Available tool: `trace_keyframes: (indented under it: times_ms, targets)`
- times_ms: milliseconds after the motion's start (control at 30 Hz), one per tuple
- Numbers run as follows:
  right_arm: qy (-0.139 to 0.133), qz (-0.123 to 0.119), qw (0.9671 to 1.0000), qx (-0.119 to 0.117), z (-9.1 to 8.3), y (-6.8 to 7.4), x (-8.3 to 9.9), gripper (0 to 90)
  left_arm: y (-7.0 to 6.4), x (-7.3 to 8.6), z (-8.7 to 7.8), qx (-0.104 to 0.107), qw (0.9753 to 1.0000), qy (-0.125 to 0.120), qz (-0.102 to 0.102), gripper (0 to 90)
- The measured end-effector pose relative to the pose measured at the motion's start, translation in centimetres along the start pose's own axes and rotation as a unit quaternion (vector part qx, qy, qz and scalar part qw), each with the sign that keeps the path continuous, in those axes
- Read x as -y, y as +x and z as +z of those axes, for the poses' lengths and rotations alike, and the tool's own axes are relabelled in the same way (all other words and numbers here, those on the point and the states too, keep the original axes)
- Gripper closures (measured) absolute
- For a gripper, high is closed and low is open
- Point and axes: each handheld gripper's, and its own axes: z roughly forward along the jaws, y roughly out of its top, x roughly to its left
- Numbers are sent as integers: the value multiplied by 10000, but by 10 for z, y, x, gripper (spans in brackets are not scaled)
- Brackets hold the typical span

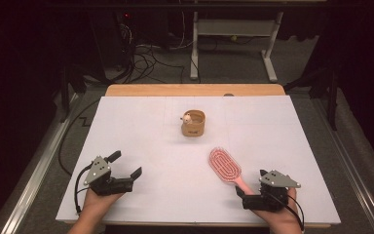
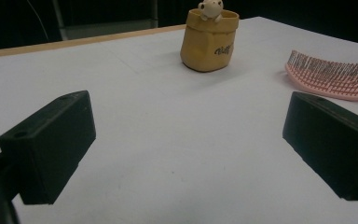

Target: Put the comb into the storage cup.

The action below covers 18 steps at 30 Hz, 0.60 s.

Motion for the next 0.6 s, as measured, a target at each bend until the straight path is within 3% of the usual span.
trace_keyframes:
  times_ms: [200, 433, 467, 600]
  targets:
    - [207, -12, 9998, -33, 9, 1, -10, 0, -3, 1, 2, -15, 9998, -28, 206, 33]
    - [470, -105, 9988, -74, 19, 2, -26, 0, -3, -4, 3, -53, 9996, -21, 272, 5]
    - [687, -216, 9974, -85, 21, 2, -33, 1, -2, -5, 4, -57, 9996, -1, 280, 0]
    - [827, -237, 9963, -83, 24, 1, -43, 1, -2, -3, 7, 36, 9992, 177, 353, 0]
